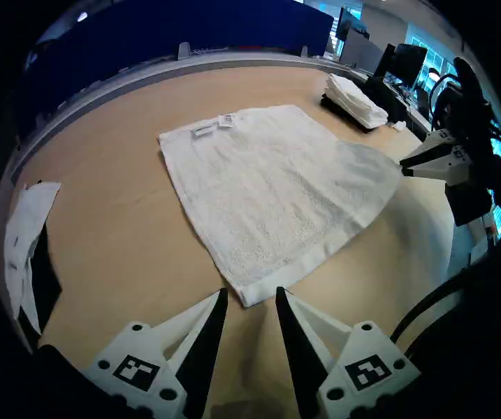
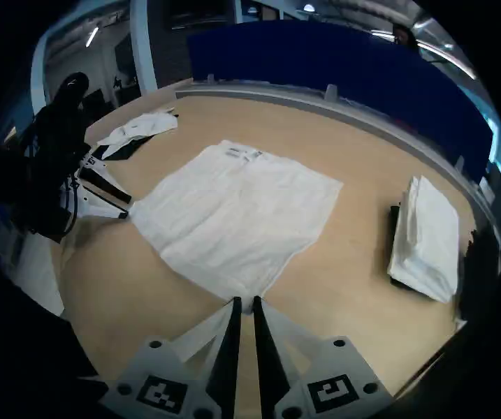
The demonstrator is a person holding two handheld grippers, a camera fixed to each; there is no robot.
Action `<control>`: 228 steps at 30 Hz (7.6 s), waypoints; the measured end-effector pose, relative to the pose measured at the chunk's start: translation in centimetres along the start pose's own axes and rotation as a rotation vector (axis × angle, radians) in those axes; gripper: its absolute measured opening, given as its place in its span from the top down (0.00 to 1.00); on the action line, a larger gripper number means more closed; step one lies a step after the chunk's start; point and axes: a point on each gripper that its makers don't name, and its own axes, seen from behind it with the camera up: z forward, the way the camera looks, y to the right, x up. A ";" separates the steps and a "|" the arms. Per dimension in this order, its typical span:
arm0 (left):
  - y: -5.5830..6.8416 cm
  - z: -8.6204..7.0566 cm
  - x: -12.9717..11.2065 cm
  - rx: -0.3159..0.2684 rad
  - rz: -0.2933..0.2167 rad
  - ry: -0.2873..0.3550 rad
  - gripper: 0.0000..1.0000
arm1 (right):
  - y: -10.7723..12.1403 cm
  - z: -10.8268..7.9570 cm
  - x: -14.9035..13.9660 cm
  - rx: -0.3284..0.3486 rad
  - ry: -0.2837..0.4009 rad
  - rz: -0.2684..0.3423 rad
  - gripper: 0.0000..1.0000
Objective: Fold towel
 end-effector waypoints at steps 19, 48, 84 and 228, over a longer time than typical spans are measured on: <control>-0.4 0.8 -0.4 0.012 0.038 -0.004 0.89 | 0.3 -0.1 0.1 -0.003 0.007 0.002 0.87; 0.6 -5.0 3.5 -0.019 -0.122 0.056 0.93 | -0.5 -3.1 2.6 0.017 0.041 0.000 0.87; 3.2 -9.2 5.0 -0.075 -0.270 0.033 0.93 | -1.2 -7.2 3.7 0.020 0.048 0.058 0.88; -2.1 -9.9 -1.7 0.177 -0.295 0.011 0.13 | 3.2 4.8 -2.1 -0.005 -0.176 -0.022 0.61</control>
